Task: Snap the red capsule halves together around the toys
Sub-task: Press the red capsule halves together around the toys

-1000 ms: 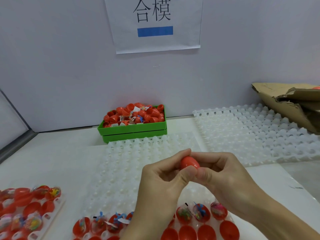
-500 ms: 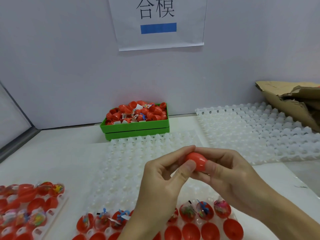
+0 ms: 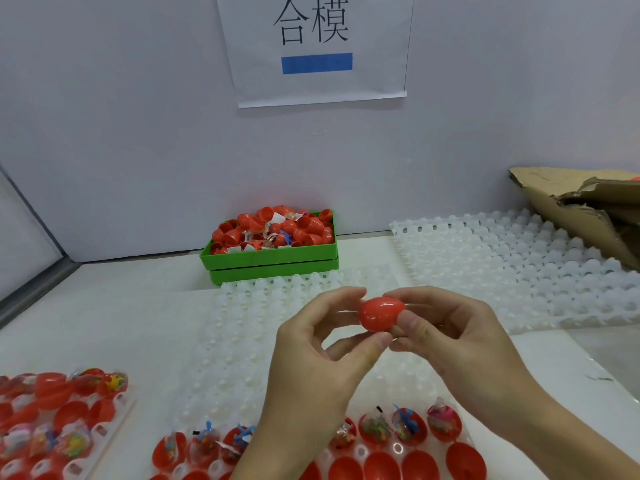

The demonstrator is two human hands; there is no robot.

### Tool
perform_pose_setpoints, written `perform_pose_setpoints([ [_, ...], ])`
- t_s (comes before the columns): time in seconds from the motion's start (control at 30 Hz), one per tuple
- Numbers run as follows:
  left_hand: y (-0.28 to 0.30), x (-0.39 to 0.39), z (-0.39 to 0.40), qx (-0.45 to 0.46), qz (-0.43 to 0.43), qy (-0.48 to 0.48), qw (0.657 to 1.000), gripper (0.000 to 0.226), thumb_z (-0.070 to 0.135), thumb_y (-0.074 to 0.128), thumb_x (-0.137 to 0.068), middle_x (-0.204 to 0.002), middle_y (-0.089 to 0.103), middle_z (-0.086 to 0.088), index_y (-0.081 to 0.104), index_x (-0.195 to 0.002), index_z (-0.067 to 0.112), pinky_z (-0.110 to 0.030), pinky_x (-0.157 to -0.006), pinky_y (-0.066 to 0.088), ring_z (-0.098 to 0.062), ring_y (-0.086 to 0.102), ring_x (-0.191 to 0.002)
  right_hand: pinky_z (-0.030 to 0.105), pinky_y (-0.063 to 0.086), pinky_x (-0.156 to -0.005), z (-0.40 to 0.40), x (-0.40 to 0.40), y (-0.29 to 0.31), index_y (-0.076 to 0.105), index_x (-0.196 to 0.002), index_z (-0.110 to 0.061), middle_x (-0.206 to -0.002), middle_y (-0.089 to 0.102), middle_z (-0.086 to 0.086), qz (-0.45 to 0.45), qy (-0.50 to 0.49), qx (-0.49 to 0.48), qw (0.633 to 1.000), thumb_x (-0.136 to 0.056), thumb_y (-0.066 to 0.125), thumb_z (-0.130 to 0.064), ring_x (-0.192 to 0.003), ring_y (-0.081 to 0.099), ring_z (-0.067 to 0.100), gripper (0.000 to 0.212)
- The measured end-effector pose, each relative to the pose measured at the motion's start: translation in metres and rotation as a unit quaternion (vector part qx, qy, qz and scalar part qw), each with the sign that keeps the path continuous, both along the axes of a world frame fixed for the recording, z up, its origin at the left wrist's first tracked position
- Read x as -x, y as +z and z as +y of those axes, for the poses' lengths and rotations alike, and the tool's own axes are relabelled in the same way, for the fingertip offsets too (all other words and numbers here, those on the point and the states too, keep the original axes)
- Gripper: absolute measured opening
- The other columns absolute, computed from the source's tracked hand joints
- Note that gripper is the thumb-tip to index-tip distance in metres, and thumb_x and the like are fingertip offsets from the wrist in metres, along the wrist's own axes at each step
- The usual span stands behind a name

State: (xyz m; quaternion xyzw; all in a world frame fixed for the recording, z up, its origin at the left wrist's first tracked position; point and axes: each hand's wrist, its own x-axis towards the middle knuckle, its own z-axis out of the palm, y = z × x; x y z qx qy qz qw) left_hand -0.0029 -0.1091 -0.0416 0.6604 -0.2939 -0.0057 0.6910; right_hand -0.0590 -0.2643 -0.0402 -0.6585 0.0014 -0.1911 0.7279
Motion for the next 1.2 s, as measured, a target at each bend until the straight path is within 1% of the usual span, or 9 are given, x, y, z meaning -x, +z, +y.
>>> perform_pose_setpoints([
  [0.13, -0.001, 0.002, -0.002, -0.014, -0.024, 0.025, 0.999, 0.032, 0.018, 0.081, -0.068, -0.094, 0.075, 0.009, 0.076, -0.098, 0.030, -0.018, -0.078, 0.057, -0.010, 0.071, -0.093, 0.023, 0.058, -0.071, 0.001, -0.001, -0.002, 0.078, -0.090, -0.014, -0.084, 0.077, 0.012, -0.012, -0.034, 0.025, 0.999, -0.077, 0.071, -0.007, -0.080, 0.074, 0.027, 0.016],
  [0.27, -0.006, 0.005, -0.002, -0.059, -0.119, 0.083, 0.988, 0.040, 0.007, 0.084, -0.070, -0.089, 0.071, 0.014, 0.076, -0.102, 0.031, -0.021, -0.080, 0.057, -0.011, 0.071, -0.089, 0.023, 0.058, -0.071, 0.004, -0.001, -0.005, 0.078, -0.083, -0.015, -0.080, 0.076, 0.010, -0.027, -0.051, 0.045, 0.997, -0.079, 0.066, 0.018, -0.075, 0.074, 0.025, 0.035],
  [0.5, -0.007, 0.006, -0.002, -0.131, -0.224, 0.137, 0.956, 0.031, 0.015, 0.075, -0.074, -0.091, 0.064, 0.017, 0.075, -0.104, 0.023, -0.013, -0.074, 0.055, 0.000, 0.066, -0.089, 0.022, 0.058, -0.074, 0.005, 0.000, -0.007, 0.077, -0.088, -0.022, -0.083, 0.077, 0.006, -0.005, -0.033, 0.074, 0.997, -0.083, 0.066, 0.012, -0.075, 0.074, 0.022, 0.036],
  [0.6, -0.002, 0.005, 0.000, -0.102, -0.151, 0.097, 0.978, 0.025, 0.020, 0.073, -0.077, -0.092, 0.068, 0.014, 0.073, -0.099, 0.032, -0.015, -0.072, 0.056, -0.005, 0.068, -0.090, 0.023, 0.057, -0.073, 0.003, 0.002, -0.001, 0.078, -0.096, -0.021, -0.088, 0.078, 0.007, -0.014, 0.000, 0.068, 0.998, -0.085, 0.068, -0.017, -0.077, 0.074, 0.021, 0.015],
  [0.7, 0.011, 0.005, 0.002, -0.017, 0.033, 0.037, 0.999, 0.020, 0.026, 0.082, -0.074, -0.086, 0.074, 0.002, 0.079, -0.094, 0.027, -0.024, -0.067, 0.059, -0.011, 0.070, -0.080, 0.027, 0.059, -0.071, -0.002, 0.002, 0.001, 0.073, -0.112, -0.018, -0.090, 0.076, 0.015, -0.020, 0.017, 0.027, 0.999, -0.084, 0.066, -0.032, -0.080, 0.074, 0.029, 0.031],
  [0.73, 0.016, 0.004, 0.003, 0.062, 0.147, 0.012, 0.987, 0.024, 0.029, 0.082, -0.069, -0.083, 0.074, -0.003, 0.080, -0.092, 0.021, -0.025, -0.064, 0.058, -0.013, 0.069, -0.075, 0.028, 0.059, -0.070, -0.005, 0.001, 0.001, 0.072, -0.114, -0.018, -0.091, 0.075, 0.017, -0.022, 0.009, 0.007, 1.000, -0.083, 0.065, -0.033, -0.081, 0.074, 0.031, 0.036],
  [0.83, 0.025, 0.001, 0.007, 0.277, 0.395, -0.056, 0.874, 0.037, 0.031, 0.073, -0.067, -0.081, 0.070, -0.015, 0.078, -0.089, 0.002, -0.028, -0.056, 0.058, -0.021, 0.070, -0.068, 0.026, 0.058, -0.065, -0.014, 0.000, 0.002, 0.075, -0.109, -0.020, -0.091, 0.075, 0.018, -0.020, -0.018, -0.032, 0.999, -0.077, 0.064, -0.038, -0.082, 0.073, 0.032, 0.039],
  [0.97, 0.026, -0.002, 0.009, 0.328, 0.433, -0.056, 0.838, 0.039, 0.028, 0.065, -0.081, -0.086, 0.071, -0.019, 0.072, -0.101, -0.004, -0.027, -0.056, 0.059, -0.025, 0.072, -0.073, 0.024, 0.056, -0.063, -0.015, -0.002, 0.000, 0.076, -0.106, -0.023, -0.091, 0.075, 0.017, -0.006, -0.017, -0.033, 0.999, -0.077, 0.063, -0.037, -0.081, 0.072, 0.031, 0.034],
  [1.2, 0.020, -0.004, 0.008, 0.295, 0.393, -0.076, 0.868, 0.028, 0.014, 0.073, -0.069, -0.090, 0.071, -0.016, 0.078, -0.092, -0.001, -0.023, -0.064, 0.058, -0.021, 0.072, -0.080, 0.024, 0.056, -0.061, -0.012, -0.003, -0.002, 0.077, -0.102, -0.020, -0.090, 0.075, 0.018, 0.006, -0.013, -0.032, 0.999, -0.077, 0.062, -0.034, -0.079, 0.072, 0.030, 0.032],
])
